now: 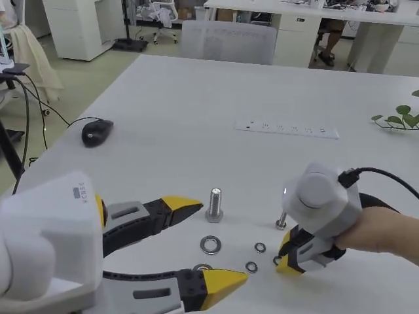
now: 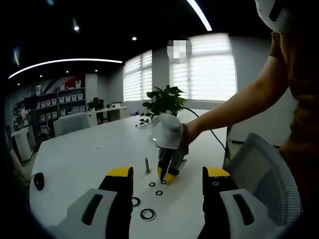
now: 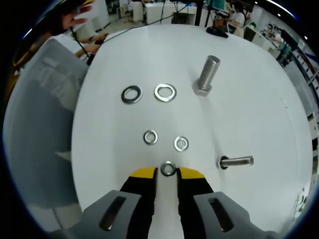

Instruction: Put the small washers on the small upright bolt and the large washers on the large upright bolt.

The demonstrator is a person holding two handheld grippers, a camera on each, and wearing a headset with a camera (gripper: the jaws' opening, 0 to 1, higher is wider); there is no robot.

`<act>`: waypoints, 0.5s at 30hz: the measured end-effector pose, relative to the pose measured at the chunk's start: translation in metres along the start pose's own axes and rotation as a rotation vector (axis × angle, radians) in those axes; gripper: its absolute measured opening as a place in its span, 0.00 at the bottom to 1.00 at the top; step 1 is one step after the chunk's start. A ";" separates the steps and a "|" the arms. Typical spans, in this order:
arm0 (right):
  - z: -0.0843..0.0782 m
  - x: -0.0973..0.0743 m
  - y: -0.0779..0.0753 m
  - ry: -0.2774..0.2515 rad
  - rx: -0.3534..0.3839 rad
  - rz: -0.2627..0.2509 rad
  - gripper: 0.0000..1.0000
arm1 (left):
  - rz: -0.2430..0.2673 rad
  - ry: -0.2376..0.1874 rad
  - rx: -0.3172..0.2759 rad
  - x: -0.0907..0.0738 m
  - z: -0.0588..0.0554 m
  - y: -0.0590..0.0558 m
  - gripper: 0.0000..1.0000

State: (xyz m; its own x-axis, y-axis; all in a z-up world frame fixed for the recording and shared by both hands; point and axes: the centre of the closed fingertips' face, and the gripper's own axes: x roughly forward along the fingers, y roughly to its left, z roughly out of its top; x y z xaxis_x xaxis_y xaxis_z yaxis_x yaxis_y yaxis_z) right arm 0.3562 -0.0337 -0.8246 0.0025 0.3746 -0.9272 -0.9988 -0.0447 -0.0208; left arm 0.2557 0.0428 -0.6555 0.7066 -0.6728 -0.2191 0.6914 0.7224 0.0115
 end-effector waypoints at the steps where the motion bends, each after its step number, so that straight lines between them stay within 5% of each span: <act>1: 0.000 0.000 0.000 -0.001 0.000 -0.003 0.16 | -0.002 -0.001 -0.003 0.000 0.000 0.000 0.55; 15: -0.002 -0.003 -0.002 0.028 -0.043 -0.026 0.12 | -0.002 0.019 0.005 -0.003 -0.004 -0.002 0.55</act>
State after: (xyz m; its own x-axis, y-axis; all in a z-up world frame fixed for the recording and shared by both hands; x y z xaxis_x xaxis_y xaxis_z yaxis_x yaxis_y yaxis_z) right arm 0.3586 -0.0363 -0.8221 0.0308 0.3505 -0.9361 -0.9953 -0.0752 -0.0609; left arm 0.2516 0.0436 -0.6592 0.7023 -0.6709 -0.2380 0.6934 0.7204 0.0156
